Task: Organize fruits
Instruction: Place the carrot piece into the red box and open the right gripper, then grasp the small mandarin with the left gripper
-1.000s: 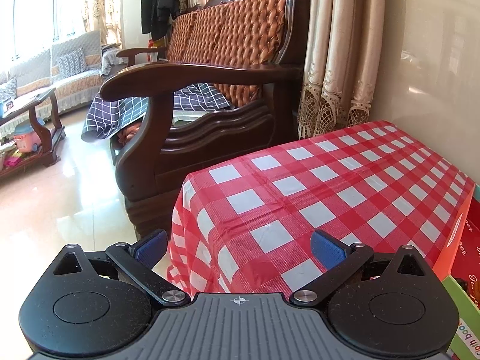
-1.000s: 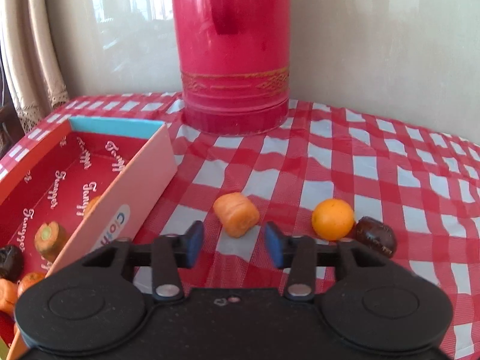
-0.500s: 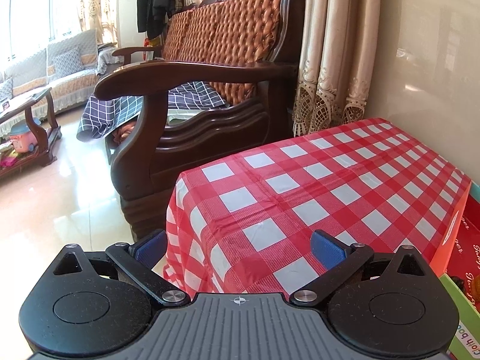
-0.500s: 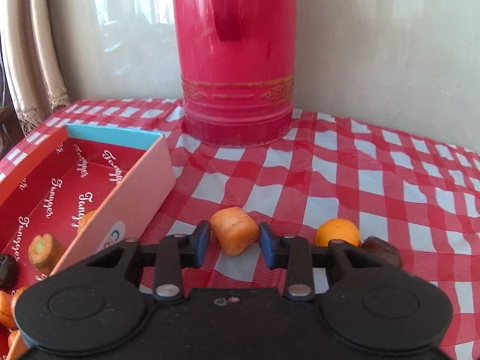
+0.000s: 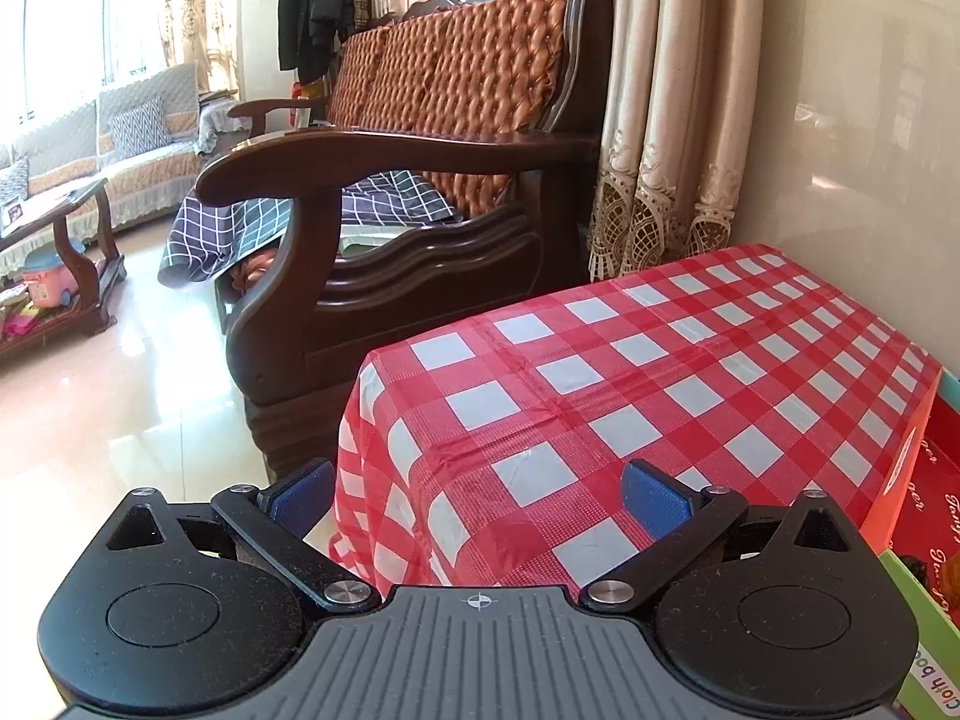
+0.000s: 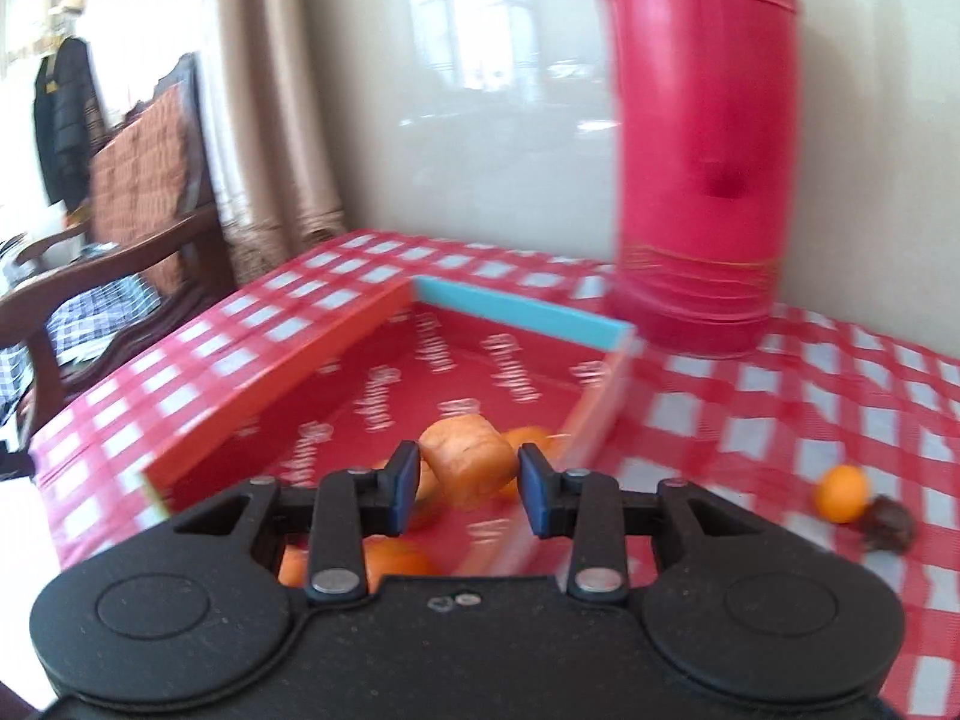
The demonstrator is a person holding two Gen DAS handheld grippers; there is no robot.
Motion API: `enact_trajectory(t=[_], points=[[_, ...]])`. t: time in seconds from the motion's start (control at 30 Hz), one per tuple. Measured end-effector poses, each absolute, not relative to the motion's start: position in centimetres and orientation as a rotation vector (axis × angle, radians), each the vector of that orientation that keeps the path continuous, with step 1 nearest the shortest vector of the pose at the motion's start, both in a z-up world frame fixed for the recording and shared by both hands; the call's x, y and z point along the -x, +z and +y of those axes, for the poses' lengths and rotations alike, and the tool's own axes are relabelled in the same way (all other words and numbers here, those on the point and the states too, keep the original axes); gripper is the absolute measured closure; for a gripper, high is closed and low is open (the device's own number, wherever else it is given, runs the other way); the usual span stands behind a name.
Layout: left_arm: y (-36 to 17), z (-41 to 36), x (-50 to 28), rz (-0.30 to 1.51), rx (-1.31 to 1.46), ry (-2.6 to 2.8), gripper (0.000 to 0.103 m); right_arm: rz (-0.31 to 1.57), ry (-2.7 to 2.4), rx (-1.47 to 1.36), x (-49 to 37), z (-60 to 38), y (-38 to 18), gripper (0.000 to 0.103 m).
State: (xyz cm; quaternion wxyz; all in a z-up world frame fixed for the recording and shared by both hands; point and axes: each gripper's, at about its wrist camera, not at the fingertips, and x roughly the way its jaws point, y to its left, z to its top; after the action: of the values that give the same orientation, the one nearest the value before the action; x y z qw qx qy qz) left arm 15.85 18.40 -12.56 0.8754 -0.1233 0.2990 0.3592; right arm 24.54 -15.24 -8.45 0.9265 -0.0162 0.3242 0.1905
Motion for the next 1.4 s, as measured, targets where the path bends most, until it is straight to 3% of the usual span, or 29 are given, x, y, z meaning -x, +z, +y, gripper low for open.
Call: enact_trajectory(t=[0.13, 0.2, 0.27, 0.33, 0.5, 0.67, 0.8, 1.4], points=[[-12.6, 18.3, -15.7, 0.623, 0.253, 0.751, 0.002, 0.695, 0.419, 0.062, -23.8, -12.8, -8.8, 0.075], [-12.6, 18.3, -15.7, 0.625, 0.253, 0.752, 0.002, 0.693, 0.406, 0.088, -23.3, -12.0, -8.8, 0.068], [-12.5, 18.2, -15.7, 0.625, 0.251, 0.749, 0.002, 0.680, 0.389, 0.103, -22.9, -11.9, -8.7, 0.057], [-12.5, 18.0, -15.7, 0.624, 0.244, 0.744, 0.002, 0.647, 0.352, 0.118, -22.2, -12.0, -8.2, 0.024], [-12.4, 16.7, -16.1, 0.625, 0.219, 0.717, 0.002, 0.583, 0.259, 0.156, -20.5, -13.2, -7.5, 0.024], [-12.0, 13.4, -16.8, 0.602, 0.145, 0.634, 0.002, 0.527, 0.086, 0.160, -18.9, -16.7, -7.3, 0.010], [-11.6, 8.8, -17.5, 0.569, 0.035, 0.518, 0.002, 0.485, -0.085, 0.172, -17.7, -20.4, -7.6, 0.006], [-9.9, -14.4, -21.3, 0.493, -0.270, -0.140, 0.002, 0.487, -0.545, 0.018, -14.9, -35.3, -10.4, 0.006]])
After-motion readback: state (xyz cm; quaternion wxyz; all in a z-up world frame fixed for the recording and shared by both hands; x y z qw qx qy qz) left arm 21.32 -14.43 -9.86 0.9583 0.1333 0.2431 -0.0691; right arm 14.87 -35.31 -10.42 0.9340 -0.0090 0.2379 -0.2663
